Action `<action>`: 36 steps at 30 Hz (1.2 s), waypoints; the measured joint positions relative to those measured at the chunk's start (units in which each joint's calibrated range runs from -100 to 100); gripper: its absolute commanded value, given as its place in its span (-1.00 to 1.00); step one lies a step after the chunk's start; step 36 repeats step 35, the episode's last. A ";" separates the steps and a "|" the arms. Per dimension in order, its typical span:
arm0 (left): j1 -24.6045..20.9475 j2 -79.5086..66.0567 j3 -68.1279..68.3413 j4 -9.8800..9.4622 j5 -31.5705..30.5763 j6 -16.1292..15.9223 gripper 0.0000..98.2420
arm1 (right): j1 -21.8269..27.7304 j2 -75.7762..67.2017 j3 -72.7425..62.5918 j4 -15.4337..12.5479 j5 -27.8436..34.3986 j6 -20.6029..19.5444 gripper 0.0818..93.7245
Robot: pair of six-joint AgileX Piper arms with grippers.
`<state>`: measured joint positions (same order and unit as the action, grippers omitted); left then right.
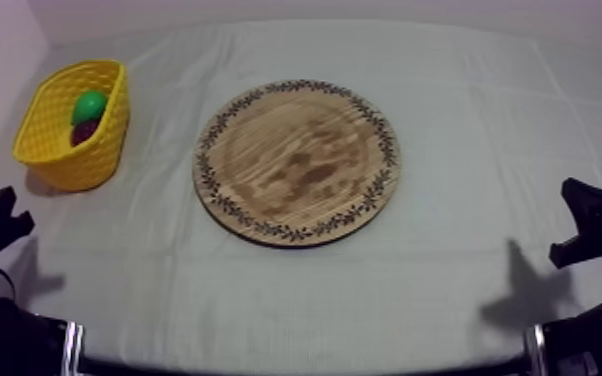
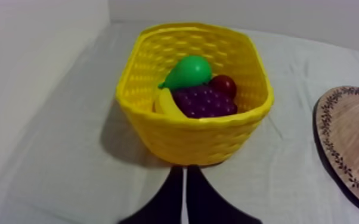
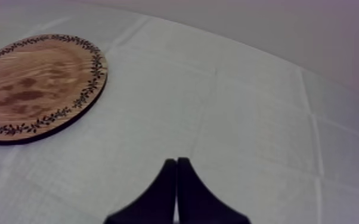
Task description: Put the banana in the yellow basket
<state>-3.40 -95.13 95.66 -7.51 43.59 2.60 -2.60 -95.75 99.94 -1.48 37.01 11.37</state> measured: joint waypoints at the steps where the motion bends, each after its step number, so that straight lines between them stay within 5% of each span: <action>1: -0.12 -0.71 0.29 0.62 -0.35 -0.37 -1.00 | 0.00 0.00 0.00 0.00 0.00 0.00 -0.99; 11: -0.76 -4.60 1.35 4.47 -1.38 -2.84 -1.00 | 0.00 0.00 0.00 0.00 0.00 0.00 -0.99; 36: -2.16 -4.67 1.40 4.72 -1.62 -2.87 -1.00 | 0.00 0.00 0.00 0.00 0.00 0.03 -0.99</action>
